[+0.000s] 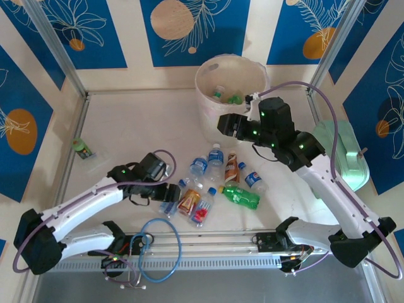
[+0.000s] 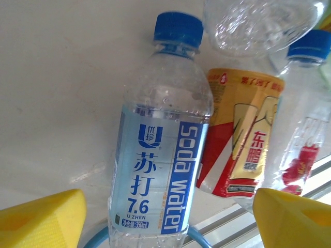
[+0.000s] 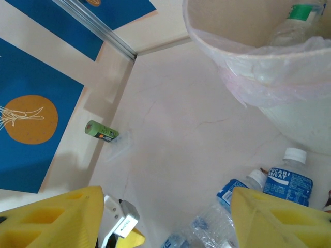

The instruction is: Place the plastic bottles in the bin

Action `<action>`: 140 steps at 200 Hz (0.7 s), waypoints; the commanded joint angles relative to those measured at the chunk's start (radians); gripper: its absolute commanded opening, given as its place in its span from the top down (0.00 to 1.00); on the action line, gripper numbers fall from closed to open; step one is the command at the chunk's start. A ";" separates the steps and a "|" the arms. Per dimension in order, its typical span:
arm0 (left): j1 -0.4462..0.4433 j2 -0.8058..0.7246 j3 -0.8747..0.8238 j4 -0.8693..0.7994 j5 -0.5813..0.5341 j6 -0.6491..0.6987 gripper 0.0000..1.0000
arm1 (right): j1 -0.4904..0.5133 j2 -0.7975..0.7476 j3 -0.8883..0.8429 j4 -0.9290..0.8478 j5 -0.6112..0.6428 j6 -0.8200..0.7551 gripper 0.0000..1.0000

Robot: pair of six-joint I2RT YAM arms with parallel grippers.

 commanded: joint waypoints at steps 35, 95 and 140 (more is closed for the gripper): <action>-0.081 0.108 0.025 -0.050 -0.038 -0.006 0.19 | -0.009 -0.059 -0.038 -0.003 0.028 0.035 0.34; -0.088 0.196 0.027 -0.101 -0.120 -0.011 0.23 | -0.019 -0.063 -0.035 -0.006 0.020 0.035 0.34; -0.086 0.220 0.032 -0.139 -0.182 -0.026 0.25 | -0.027 -0.065 -0.043 -0.005 0.012 0.041 0.34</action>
